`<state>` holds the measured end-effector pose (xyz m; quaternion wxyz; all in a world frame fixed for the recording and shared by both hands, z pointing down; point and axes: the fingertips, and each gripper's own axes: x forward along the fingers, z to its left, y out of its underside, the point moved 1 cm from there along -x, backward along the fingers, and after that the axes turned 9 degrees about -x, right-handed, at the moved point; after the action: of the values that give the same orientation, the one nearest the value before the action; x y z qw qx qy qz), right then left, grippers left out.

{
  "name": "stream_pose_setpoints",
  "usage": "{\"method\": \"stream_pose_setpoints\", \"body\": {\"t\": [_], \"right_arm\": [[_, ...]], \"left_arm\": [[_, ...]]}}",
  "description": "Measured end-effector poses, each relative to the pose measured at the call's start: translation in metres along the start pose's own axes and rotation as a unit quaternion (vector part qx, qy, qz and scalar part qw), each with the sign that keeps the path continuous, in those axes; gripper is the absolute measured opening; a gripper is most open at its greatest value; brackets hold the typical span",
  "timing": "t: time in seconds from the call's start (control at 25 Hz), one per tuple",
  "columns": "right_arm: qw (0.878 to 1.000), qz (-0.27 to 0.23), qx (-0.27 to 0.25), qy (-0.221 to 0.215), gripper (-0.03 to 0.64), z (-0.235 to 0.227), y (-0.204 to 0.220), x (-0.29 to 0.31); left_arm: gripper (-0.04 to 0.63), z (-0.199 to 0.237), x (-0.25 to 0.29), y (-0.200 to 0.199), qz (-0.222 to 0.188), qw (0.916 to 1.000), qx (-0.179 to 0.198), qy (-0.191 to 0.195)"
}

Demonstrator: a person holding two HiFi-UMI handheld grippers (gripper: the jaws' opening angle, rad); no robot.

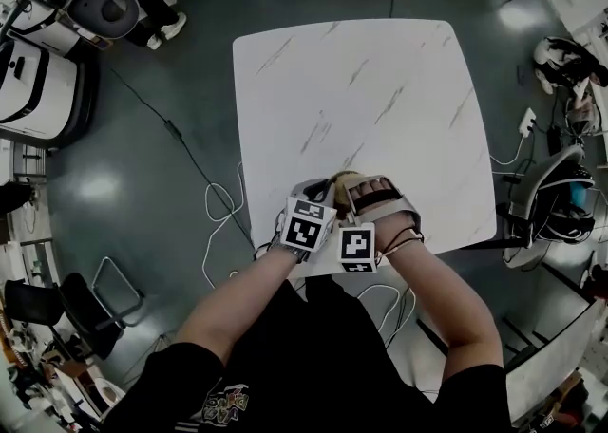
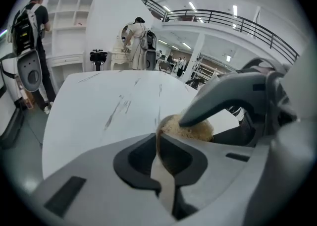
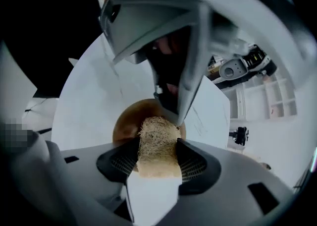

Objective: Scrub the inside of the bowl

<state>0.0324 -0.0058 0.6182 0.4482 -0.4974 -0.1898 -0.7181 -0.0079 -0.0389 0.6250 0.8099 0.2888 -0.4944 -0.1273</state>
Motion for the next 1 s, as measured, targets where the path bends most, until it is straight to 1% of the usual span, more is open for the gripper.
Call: {"method": "stream_pose_setpoints", "body": {"t": [0.08,0.28,0.4,0.52,0.72,0.88,0.92,1.0], "right_arm": [[1.000,-0.001,-0.007,0.003,0.247,0.003,-0.003,0.002],[1.000,-0.011,0.022,0.001,0.247,0.004,-0.004,-0.001],[0.998,-0.013,0.063,0.004,0.246,0.002,0.000,-0.009],[0.994,-0.022,0.105,0.000,0.246,0.001,0.001,-0.020],[0.988,-0.052,0.142,-0.014,0.245,0.009,-0.019,-0.033],[0.980,-0.063,0.186,-0.022,0.247,0.007,-0.025,-0.032],[0.979,-0.063,0.190,-0.023,0.247,0.007,-0.025,-0.031],[0.981,-0.057,0.184,-0.020,0.247,0.009,-0.021,-0.030]], "left_arm": [[0.028,0.000,0.001,0.001,0.003,1.0000,0.001,0.000],[0.026,0.004,0.003,0.001,-0.003,0.9999,-0.013,-0.003],[0.026,0.008,0.003,-0.001,-0.005,0.9996,-0.023,-0.013],[0.026,0.014,0.001,-0.005,-0.010,0.9989,-0.043,-0.018],[0.026,0.015,0.000,-0.006,-0.015,0.9982,-0.053,-0.022],[0.028,0.017,0.001,-0.007,-0.021,0.9957,-0.086,-0.026],[0.028,0.017,0.001,-0.007,-0.021,0.9955,-0.089,-0.025],[0.028,0.016,0.003,-0.006,-0.015,0.9970,-0.072,-0.023]]}}
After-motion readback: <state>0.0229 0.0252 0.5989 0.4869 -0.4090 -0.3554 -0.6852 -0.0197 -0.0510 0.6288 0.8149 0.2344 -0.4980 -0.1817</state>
